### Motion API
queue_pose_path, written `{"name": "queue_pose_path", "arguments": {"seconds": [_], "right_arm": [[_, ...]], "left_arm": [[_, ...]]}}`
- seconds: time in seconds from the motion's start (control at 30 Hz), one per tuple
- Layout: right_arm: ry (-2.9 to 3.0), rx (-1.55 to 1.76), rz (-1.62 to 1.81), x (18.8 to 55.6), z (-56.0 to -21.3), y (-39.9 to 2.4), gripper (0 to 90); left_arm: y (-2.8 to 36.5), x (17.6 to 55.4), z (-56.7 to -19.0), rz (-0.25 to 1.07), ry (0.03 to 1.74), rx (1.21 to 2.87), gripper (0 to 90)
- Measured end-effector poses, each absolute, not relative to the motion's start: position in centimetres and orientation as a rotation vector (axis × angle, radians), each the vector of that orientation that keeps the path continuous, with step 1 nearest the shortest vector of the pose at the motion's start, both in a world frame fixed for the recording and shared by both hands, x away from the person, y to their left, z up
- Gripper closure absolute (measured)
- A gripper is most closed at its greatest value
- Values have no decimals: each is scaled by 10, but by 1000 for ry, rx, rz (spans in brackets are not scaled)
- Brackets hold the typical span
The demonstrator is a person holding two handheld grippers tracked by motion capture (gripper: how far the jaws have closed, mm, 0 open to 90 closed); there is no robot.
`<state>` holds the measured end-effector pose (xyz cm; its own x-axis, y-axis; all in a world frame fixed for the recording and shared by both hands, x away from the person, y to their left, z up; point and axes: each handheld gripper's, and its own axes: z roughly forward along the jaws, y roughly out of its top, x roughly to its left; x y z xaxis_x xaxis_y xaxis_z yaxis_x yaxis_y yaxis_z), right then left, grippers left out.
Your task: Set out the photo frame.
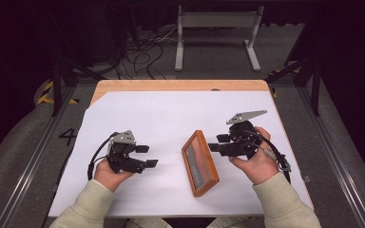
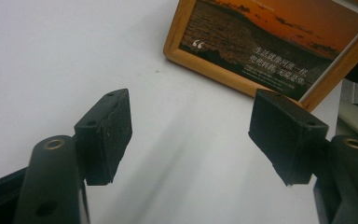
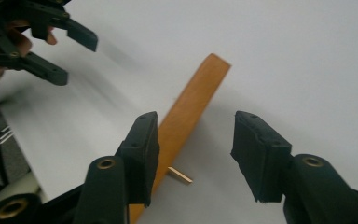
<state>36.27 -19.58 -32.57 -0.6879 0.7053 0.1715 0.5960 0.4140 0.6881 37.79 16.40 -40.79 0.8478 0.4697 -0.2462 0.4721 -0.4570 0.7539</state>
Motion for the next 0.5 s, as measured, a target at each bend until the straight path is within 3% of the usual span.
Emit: {"name": "queue_pose_path", "arguments": {"seconds": [0.17,0.5], "right_arm": [[2581,1289,1106,363,-332,-183,433],[2640,1385,973,374,-358,-164,445]], "left_arm": [[164,378,-409,-3,687,2122,298],[164,379,-410,-1,691,2127,298]]}}
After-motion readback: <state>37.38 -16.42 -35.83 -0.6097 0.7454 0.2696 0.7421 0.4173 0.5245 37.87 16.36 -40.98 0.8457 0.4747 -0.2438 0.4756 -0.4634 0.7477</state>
